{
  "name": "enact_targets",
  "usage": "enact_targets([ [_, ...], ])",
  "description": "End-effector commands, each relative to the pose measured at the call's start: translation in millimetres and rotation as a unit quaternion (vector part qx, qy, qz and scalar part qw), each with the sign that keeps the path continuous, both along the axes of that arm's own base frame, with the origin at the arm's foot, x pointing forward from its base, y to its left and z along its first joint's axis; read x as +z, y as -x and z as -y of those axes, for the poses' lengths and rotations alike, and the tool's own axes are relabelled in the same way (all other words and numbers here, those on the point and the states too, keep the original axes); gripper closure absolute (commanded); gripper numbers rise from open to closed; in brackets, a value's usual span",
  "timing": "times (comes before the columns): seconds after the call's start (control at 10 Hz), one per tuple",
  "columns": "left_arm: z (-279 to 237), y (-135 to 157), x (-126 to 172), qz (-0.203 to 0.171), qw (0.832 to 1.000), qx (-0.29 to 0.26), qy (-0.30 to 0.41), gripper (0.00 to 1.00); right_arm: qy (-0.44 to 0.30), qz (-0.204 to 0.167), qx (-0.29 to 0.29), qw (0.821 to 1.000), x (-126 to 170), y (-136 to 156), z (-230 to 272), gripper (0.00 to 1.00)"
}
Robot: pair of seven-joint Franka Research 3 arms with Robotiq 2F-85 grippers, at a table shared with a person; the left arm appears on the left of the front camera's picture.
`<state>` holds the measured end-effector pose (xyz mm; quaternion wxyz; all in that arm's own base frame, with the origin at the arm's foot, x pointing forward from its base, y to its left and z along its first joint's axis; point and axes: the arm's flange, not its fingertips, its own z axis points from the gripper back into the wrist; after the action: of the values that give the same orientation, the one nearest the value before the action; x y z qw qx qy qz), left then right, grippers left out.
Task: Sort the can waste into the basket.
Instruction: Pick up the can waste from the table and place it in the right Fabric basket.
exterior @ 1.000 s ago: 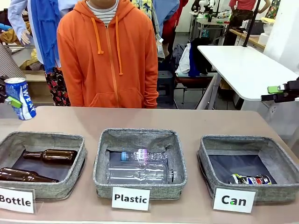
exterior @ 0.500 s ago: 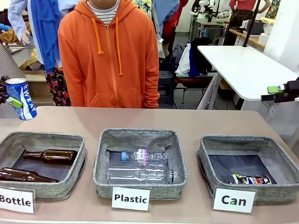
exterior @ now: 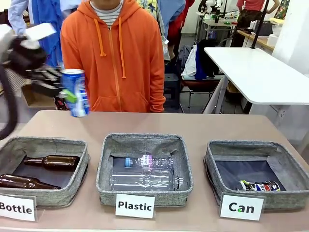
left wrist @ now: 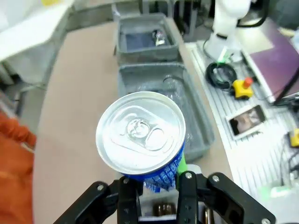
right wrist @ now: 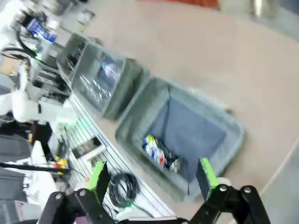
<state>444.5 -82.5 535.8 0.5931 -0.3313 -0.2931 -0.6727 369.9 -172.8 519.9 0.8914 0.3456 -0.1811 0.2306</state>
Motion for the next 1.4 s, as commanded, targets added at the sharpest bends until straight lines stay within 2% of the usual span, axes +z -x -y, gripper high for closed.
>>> enact_targets([
  [0.0,87,10,13,0.038,0.997,-0.014,-0.063,0.67,0.074,-0.007,-0.012,0.997,-6,45,9,0.0],
  [0.1,144,16,21,0.05,0.992,-0.026,-0.111,0.67,0.108,0.008,0.0,0.994,-11,63,23,0.0],
  [0.2,211,22,24,0.053,0.984,-0.039,-0.167,0.67,0.118,0.018,-0.025,0.992,-19,74,41,0.0],
  [0.4,324,32,13,0.033,0.965,-0.06,-0.252,0.67,0.079,0.039,-0.037,0.995,-34,86,68,0.0],
  [0.5,379,39,1,0.039,0.957,-0.042,-0.286,0.67,0.104,0.009,-0.025,0.994,-11,82,47,0.0],
  [0.7,471,41,-8,0.039,0.942,-0.024,-0.332,0.67,0.095,0.018,-0.044,0.994,-33,105,76,0.0],
  [0.9,543,45,-16,0.046,0.94,-0.007,-0.339,0.67,0.076,0.008,-0.055,0.996,-55,123,94,0.0],
  [1.0,573,42,-23,0.052,0.938,0.006,-0.342,0.67,0.053,0.017,-0.05,0.997,-62,125,97,0.0],
  [1.1,594,41,-34,0.048,0.936,-0.001,-0.348,0.67,0.079,0.011,-0.058,0.995,-40,113,86,0.0],
  [1.3,607,38,-44,0.051,0.937,-0.016,-0.346,0.67,0.079,0.011,-0.058,0.995,-40,113,86,0.0],
])
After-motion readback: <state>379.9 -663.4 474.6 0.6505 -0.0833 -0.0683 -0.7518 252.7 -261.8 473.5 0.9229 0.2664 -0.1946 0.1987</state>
